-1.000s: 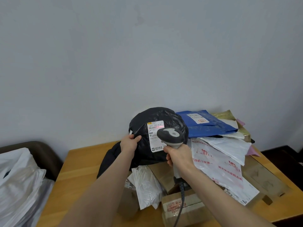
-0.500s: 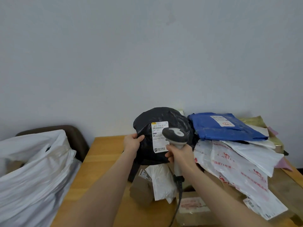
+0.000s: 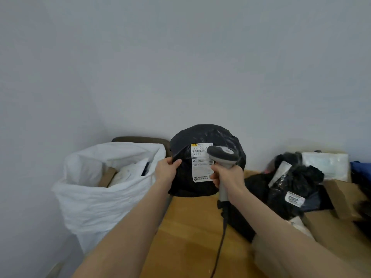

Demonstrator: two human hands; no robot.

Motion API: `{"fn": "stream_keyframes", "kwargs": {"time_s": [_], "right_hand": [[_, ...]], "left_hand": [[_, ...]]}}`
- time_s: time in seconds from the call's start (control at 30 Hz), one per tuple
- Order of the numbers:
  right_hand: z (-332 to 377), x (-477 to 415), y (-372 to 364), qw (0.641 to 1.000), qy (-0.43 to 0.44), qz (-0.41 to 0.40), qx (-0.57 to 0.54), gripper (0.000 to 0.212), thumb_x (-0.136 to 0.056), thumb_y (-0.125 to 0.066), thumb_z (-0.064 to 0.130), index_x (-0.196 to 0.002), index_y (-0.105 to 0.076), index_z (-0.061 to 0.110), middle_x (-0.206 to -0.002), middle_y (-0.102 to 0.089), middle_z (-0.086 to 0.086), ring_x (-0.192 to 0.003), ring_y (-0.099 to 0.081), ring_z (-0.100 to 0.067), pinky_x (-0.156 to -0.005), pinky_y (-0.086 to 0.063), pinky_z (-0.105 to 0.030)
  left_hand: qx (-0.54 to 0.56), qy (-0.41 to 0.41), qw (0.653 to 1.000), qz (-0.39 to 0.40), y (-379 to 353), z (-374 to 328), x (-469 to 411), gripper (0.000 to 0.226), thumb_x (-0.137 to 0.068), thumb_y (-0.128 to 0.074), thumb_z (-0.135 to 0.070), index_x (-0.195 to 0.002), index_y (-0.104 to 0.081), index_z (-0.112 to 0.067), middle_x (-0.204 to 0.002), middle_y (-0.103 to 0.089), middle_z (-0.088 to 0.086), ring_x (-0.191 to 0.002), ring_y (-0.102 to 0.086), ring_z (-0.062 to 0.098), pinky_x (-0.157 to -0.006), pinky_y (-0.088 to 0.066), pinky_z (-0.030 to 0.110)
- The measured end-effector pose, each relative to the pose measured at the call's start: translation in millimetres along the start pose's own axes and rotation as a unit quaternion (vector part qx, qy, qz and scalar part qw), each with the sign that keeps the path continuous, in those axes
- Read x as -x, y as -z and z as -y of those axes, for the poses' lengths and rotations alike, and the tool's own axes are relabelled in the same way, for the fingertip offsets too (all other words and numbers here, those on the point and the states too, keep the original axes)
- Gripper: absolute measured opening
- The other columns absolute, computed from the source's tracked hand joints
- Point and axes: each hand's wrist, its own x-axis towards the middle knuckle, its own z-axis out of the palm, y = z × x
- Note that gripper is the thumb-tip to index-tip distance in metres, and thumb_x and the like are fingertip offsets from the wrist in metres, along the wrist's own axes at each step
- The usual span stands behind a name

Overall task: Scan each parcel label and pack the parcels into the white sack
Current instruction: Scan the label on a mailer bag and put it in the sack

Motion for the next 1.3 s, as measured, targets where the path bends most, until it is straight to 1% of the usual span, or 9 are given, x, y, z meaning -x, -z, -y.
{"fn": "stream_keyframes", "kwargs": {"time_s": [0.17,0.23,0.4,0.5,0.6,0.83,0.97,1.13,1.3], "right_hand": [[6.9,-22.4,-132.3,0.999,-0.017,0.039,-0.007,0.008,-0.082,-0.07,0.009,-0.078,-0.066,0.004,-0.051,-0.065,-0.005,-0.044,-0.056,-0.014,-0.047,-0.047,-0.026],[9.1,-28.7,-173.1,0.999,-0.028,0.043,-0.008,0.01,-0.082,-0.07,0.009,-0.076,-0.065,0.003,-0.051,-0.064,-0.005,-0.044,-0.055,-0.015,-0.049,-0.049,-0.028],[6.4,-42.7,-236.9,0.997,-0.044,0.061,-0.002,0.014,-0.083,-0.067,0.006,-0.069,-0.064,0.005,-0.055,-0.064,-0.01,-0.042,-0.052,-0.015,-0.049,-0.047,-0.026],[-3.8,-53.7,-258.7,0.997,-0.049,0.064,0.022,0.012,-0.084,-0.067,0.01,-0.074,-0.064,0.005,-0.061,-0.065,-0.01,-0.051,-0.055,-0.018,-0.06,-0.051,-0.031],[-17.5,-62.2,-274.4,0.995,-0.066,0.079,0.017,0.008,-0.085,-0.067,0.009,-0.082,-0.065,0.003,-0.06,-0.064,-0.009,-0.049,-0.056,-0.016,-0.056,-0.05,-0.028],[-42.8,-71.4,-300.3,0.993,-0.113,0.026,0.021,0.007,-0.085,-0.067,0.008,-0.082,-0.066,0.001,-0.054,-0.064,-0.007,-0.046,-0.055,-0.016,-0.049,-0.046,-0.028],[-50.7,-71.8,-313.1,0.992,-0.127,-0.022,0.012,0.01,-0.083,-0.066,0.007,-0.075,-0.066,0.001,-0.054,-0.062,-0.008,-0.048,-0.054,-0.018,-0.05,-0.046,-0.029],[-48.1,-61.2,-313.4,0.989,-0.119,-0.078,-0.026,0.013,-0.084,-0.063,0.002,-0.071,-0.06,0.0,-0.049,-0.058,-0.008,-0.041,-0.049,-0.018,-0.044,-0.042,-0.026],[-40.5,-43.5,-279.7,0.977,-0.125,-0.153,-0.077,0.009,-0.085,-0.064,0.004,-0.077,-0.061,0.001,-0.049,-0.058,-0.009,-0.038,-0.048,-0.017,-0.044,-0.041,-0.026]], "left_hand": [[-0.024,-0.04,0.996,-0.076,110.6,4.3,-87.0,0.009,-0.088,-0.064,-0.021,-0.091,-0.071,-0.016,-0.082,-0.068,0.0,-0.071,-0.06,0.011,-0.068,-0.047,0.028],[-0.051,-0.048,0.99,-0.122,153.6,4.2,-117.6,0.012,-0.088,-0.063,-0.023,-0.091,-0.071,-0.015,-0.079,-0.064,-0.002,-0.074,-0.059,0.016,-0.07,-0.043,0.028],[-0.069,-0.025,0.981,-0.181,229.9,28.0,-168.1,0.017,-0.089,-0.061,-0.024,-0.099,-0.071,-0.014,-0.086,-0.067,0.004,-0.082,-0.059,0.024,-0.079,-0.047,0.033],[-0.081,-0.012,0.978,-0.191,251.0,54.5,-179.4,0.02,-0.09,-0.06,-0.022,-0.103,-0.07,-0.013,-0.079,-0.062,-0.003,-0.078,-0.055,0.019,-0.071,-0.04,0.027],[-0.129,0.001,0.979,-0.157,262.7,85.6,-184.6,0.02,-0.091,-0.059,-0.02,-0.103,-0.07,-0.01,-0.078,-0.062,-0.002,-0.081,-0.059,0.022,-0.068,-0.038,0.026],[-0.284,0.118,0.951,-0.011,273.2,135.7,-221.9,0.037,-0.09,-0.062,-0.022,-0.122,-0.057,-0.003,-0.115,-0.063,0.018,-0.106,-0.059,0.035,-0.093,-0.047,0.041],[-0.332,0.156,0.926,0.089,261.3,140.4,-230.7,0.037,-0.086,-0.069,-0.022,-0.111,-0.054,0.0,-0.12,-0.06,0.019,-0.102,-0.058,0.03,-0.074,-0.048,0.034],[-0.348,0.023,0.927,0.138,224.8,109.0,-246.8,0.052,-0.089,-0.063,-0.024,-0.131,-0.043,-0.001,-0.133,-0.049,0.019,-0.121,-0.049,0.032,-0.096,-0.043,0.038],[-0.356,-0.123,0.902,0.21,151.0,58.6,-228.4,0.053,-0.091,-0.057,-0.019,-0.139,-0.039,-0.009,-0.136,-0.044,0.016,-0.122,-0.048,0.032,-0.096,-0.042,0.038]]}}
